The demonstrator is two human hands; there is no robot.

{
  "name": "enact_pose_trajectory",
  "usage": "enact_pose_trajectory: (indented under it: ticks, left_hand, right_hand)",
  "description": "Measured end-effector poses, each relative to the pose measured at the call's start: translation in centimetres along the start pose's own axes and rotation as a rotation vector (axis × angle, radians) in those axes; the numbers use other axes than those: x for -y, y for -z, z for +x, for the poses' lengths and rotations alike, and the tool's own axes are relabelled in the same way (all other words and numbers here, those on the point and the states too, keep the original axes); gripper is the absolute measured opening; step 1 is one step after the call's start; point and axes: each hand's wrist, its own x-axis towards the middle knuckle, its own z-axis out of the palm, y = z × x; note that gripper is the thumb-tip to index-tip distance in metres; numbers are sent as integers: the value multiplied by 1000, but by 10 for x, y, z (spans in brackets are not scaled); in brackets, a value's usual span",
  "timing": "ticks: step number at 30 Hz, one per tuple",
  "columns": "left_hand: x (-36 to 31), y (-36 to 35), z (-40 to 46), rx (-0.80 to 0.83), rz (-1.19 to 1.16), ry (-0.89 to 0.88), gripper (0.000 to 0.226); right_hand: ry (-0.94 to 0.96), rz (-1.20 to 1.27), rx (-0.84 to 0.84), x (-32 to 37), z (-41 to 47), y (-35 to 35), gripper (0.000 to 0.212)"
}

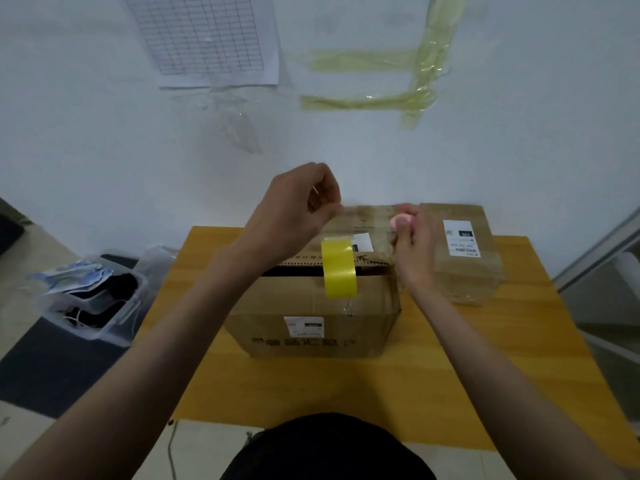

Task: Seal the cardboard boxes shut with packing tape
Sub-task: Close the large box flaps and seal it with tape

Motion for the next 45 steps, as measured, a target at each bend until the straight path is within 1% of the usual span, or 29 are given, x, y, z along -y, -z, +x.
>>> enact_pose_trajectory:
  ticks: [2,5,7,9,11,13,16,19,22,24,25,28,29,32,35,37,40,42,45]
  left_hand:
    - [12,-7,-1,8,-1,-6,15]
    - [31,-18,-2,21,15,-13,18]
    - [41,-22,-3,31,21,2,17]
    - [51,-23,-3,44,25,10,15]
    - [61,-23,-2,73,9,1,18]
    - [70,-24,-1,110,5,-33,24]
    - [78,-27,2,133,25,-61,30]
    - [78,-29,4,101,2,-50,25]
    - [77,-30,8,37,-53,-32,18]
    - [77,-30,12,33,-66,-28,19]
    - [77,-30,13,56,-61,-29,21]
    - [81,-33,11,184,-5,-83,39]
    - [83,-36,9,214,45,-112,46]
    - [86,-44,3,242,173,-126,65]
    - [89,-52,-2,258,237,-114,83]
    - [93,-56,-4,252,207,-122,90]
    - [100,-59,-3,231,129,-120,94]
    - [104,-61,-1,260,80,-85,94]
    - [105,-60,0,312,-96,18,94]
  right_hand:
    - [19,-27,142,5,-8,-14,18]
    - [-48,-144,231,3,-27,-29,18]
    - [-152,-112,264,-6,-40,-32,15]
    - [-261,-49,290,-16,-45,-31,19]
    - [-267,-54,313,-18,-47,-30,18]
    - [-237,-45,353,-15,-46,-30,13]
    - [-288,32,400,-16,-44,-31,13]
    - [-327,41,427,-20,-43,-30,5]
    - [-395,134,435,-19,-40,-27,5]
    - [-432,204,431,-17,-39,-26,3]
    - [-453,238,433,-17,-39,-26,2]
    - [-522,320,456,-20,-35,-29,24]
    - [-547,344,453,-22,-33,-30,28]
    - [-560,359,470,-18,-32,-27,30]
    - [-569,366,499,-17,-34,-23,31]
    - [-581,393,506,-18,-34,-20,31]
    - [-588,427,518,-19,-35,-18,31]
    - [-586,428,513,-18,-35,-17,32]
    - [-542,408,513,-15,-35,-17,32]
